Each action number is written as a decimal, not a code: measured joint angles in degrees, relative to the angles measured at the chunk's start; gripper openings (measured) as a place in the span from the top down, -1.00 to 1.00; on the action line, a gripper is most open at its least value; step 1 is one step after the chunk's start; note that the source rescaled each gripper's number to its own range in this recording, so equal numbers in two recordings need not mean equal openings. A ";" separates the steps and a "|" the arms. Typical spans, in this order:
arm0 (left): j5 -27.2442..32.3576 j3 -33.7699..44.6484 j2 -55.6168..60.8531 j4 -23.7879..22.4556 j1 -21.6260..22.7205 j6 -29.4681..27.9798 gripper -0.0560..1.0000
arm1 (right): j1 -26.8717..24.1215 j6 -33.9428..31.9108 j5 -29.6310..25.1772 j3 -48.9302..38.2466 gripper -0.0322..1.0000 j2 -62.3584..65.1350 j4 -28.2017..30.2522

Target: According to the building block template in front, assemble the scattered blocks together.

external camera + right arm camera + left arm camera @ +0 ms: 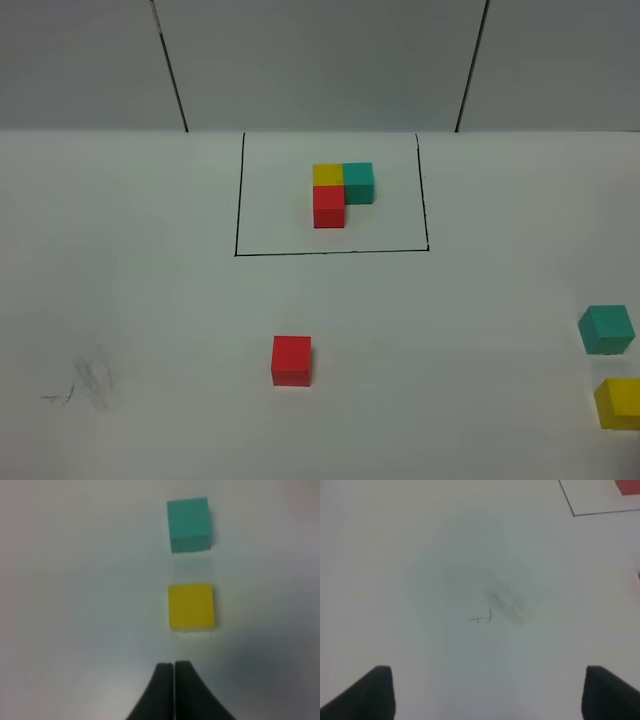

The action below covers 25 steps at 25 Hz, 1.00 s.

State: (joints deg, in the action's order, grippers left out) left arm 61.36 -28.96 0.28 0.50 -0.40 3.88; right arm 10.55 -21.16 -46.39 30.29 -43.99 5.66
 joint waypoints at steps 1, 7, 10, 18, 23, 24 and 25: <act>0.00 0.00 0.00 0.00 0.00 0.00 -0.66 | 0.00 -0.61 0.36 0.00 0.92 -1.57 0.00; 0.00 0.00 0.00 0.00 0.00 0.00 -0.66 | 0.00 -1.34 1.67 1.64 0.92 -9.08 0.29; 0.00 0.00 0.00 0.00 0.00 0.00 -0.66 | 0.00 -1.39 0.31 4.78 0.92 -12.42 1.20; 0.00 0.00 0.00 0.00 0.00 0.00 -0.66 | -3.39 -1.40 -4.60 11.34 0.91 -20.80 3.49; 0.00 0.00 0.00 0.00 0.00 0.00 -0.66 | -5.28 0.03 -5.11 12.37 0.89 -24.85 3.43; 0.00 0.00 0.00 0.00 0.00 0.00 -0.66 | -5.28 0.39 -4.87 12.44 0.88 -25.40 3.43; 0.00 0.00 0.00 0.00 0.00 0.00 -0.66 | -5.28 0.70 -4.42 12.56 0.87 -26.07 3.43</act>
State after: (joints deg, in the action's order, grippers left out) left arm 61.36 -28.96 0.28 0.50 -0.40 3.88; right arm 5.27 -20.46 -50.82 42.85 -70.06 9.09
